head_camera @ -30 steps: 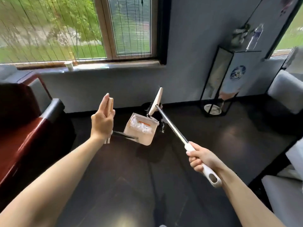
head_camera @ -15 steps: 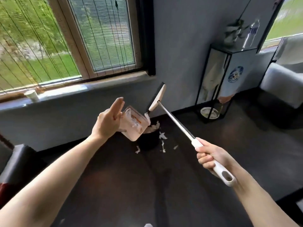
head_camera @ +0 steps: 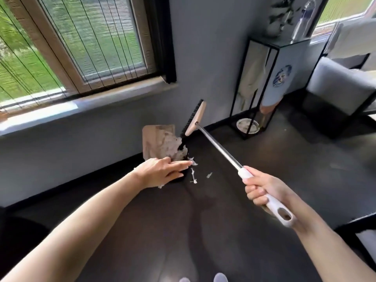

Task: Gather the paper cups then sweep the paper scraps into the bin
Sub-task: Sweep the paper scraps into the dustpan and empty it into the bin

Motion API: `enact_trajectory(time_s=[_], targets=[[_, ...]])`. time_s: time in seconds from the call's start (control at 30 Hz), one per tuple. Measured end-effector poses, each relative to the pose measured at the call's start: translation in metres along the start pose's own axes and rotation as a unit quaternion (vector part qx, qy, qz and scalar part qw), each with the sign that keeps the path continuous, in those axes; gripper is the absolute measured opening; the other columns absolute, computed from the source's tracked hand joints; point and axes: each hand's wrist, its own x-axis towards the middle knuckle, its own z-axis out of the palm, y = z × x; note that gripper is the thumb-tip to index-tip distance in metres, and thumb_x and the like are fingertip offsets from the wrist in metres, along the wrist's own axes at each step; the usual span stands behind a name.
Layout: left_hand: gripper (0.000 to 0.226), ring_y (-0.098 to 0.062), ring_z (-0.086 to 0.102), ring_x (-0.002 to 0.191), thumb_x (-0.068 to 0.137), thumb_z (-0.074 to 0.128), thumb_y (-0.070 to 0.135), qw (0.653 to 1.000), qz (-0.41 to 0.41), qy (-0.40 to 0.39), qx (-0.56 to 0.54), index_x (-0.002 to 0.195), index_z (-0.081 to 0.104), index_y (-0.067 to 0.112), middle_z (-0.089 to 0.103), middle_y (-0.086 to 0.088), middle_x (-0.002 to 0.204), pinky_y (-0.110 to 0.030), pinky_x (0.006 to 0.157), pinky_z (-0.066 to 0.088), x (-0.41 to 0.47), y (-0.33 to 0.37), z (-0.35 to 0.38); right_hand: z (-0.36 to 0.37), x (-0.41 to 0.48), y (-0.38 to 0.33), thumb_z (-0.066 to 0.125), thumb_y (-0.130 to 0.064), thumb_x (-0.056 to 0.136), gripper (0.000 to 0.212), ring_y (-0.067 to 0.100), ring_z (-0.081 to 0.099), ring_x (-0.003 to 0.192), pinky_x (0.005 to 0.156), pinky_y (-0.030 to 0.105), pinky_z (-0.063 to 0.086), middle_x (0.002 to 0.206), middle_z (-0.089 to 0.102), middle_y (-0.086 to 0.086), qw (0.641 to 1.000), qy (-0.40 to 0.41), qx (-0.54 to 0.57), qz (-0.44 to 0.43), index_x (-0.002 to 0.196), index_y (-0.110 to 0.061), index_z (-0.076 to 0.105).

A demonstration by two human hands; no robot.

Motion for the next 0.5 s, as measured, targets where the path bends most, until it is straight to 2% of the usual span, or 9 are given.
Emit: enact_trajectory(time_s=[0.03,0.07,0.1,0.17,0.2,0.27,0.33,0.4,0.5], targets=[[0.056,-0.028,0.062,0.068,0.079,-0.01,0.08,0.999,-0.001,-0.025,-0.035,0.133,-0.006,0.07,0.055,-0.001,0.087,-0.038,0.067,0.053,0.005,0.005,0.002,-0.002,0.003,0.0,0.038,0.002,0.098,0.041,0.001,0.032,0.031,0.025,0.011,0.025,0.049,0.036,-0.001,1.0,0.002,0.002,0.003,0.123,-0.03,0.045],[0.052,-0.025,0.063,0.072,0.081,-0.005,0.079,0.995,-0.011,-0.056,-0.076,0.132,-0.011,0.072,0.061,-0.001,0.09,-0.039,0.073,0.053,0.01,0.01,0.003,-0.004,0.005,0.001,0.038,0.002,0.098,0.041,0.001,0.032,0.031,0.025,0.012,0.025,0.049,0.036,-0.001,1.0,0.003,0.003,0.006,0.123,-0.03,0.045],[0.054,-0.021,0.065,0.075,0.087,0.01,0.076,0.987,-0.031,-0.085,-0.132,0.133,-0.017,0.07,0.066,0.0,0.092,-0.037,0.077,0.052,0.015,0.013,0.004,-0.006,0.006,0.002,0.038,0.002,0.098,0.04,0.001,0.032,0.031,0.025,0.012,0.025,0.049,0.036,-0.002,1.0,0.004,0.004,0.009,0.12,-0.03,0.046],[0.083,-0.012,0.066,0.069,0.087,0.042,0.069,0.958,-0.093,-0.138,-0.232,0.136,-0.024,0.061,0.068,0.001,0.084,-0.032,0.078,0.051,0.021,0.019,0.006,-0.009,0.006,0.003,0.038,0.001,0.098,0.037,0.001,0.032,0.032,0.025,0.012,0.025,0.049,0.036,-0.002,1.0,0.007,0.011,0.012,0.115,-0.03,0.049],[0.093,-0.01,0.065,0.065,0.083,0.05,0.069,0.951,-0.11,-0.165,-0.239,0.14,-0.023,0.056,0.066,0.002,0.081,-0.029,0.076,0.052,0.022,0.021,0.006,-0.011,0.006,0.003,0.039,0.001,0.098,0.037,0.001,0.032,0.032,0.025,0.012,0.025,0.05,0.036,-0.002,1.0,0.008,0.014,0.011,0.115,-0.03,0.049],[0.1,-0.011,0.062,0.067,0.08,0.051,0.07,0.95,-0.117,-0.207,-0.203,0.146,-0.02,0.045,0.062,0.003,0.082,-0.028,0.074,0.049,0.025,0.026,0.01,-0.014,0.007,0.003,0.039,0.001,0.098,0.04,0.001,0.032,0.032,0.025,0.012,0.025,0.05,0.036,-0.002,1.0,0.011,0.013,0.013,0.121,-0.03,0.047],[0.101,-0.015,0.059,0.071,0.083,0.047,0.071,0.965,-0.098,-0.213,-0.121,0.149,-0.019,0.032,0.057,0.004,0.076,-0.029,0.072,0.045,0.028,0.033,0.016,-0.015,0.006,0.003,0.039,0.002,0.097,0.048,0.001,0.032,0.032,0.025,0.013,0.026,0.05,0.036,-0.001,1.0,0.009,0.01,0.014,0.132,-0.031,0.043],[0.098,-0.019,0.062,0.07,0.088,0.042,0.069,0.979,-0.063,-0.192,-0.033,0.151,-0.018,0.022,0.052,0.005,0.067,-0.031,0.065,0.045,0.029,0.04,0.024,-0.018,0.007,0.005,0.039,0.002,0.097,0.054,0.002,0.033,0.031,0.026,0.013,0.027,0.05,0.036,-0.001,1.0,0.009,0.004,0.012,0.139,-0.032,0.036],[0.093,-0.025,0.067,0.075,0.09,0.035,0.069,0.987,-0.042,-0.148,0.053,0.151,-0.016,0.021,0.063,-0.002,0.075,-0.033,0.059,0.042,0.031,0.043,0.03,-0.021,0.006,0.004,0.039,0.001,0.098,0.058,0.002,0.033,0.031,0.027,0.014,0.029,0.048,0.038,-0.001,1.0,0.007,-0.013,0.008,0.145,-0.031,0.03]])
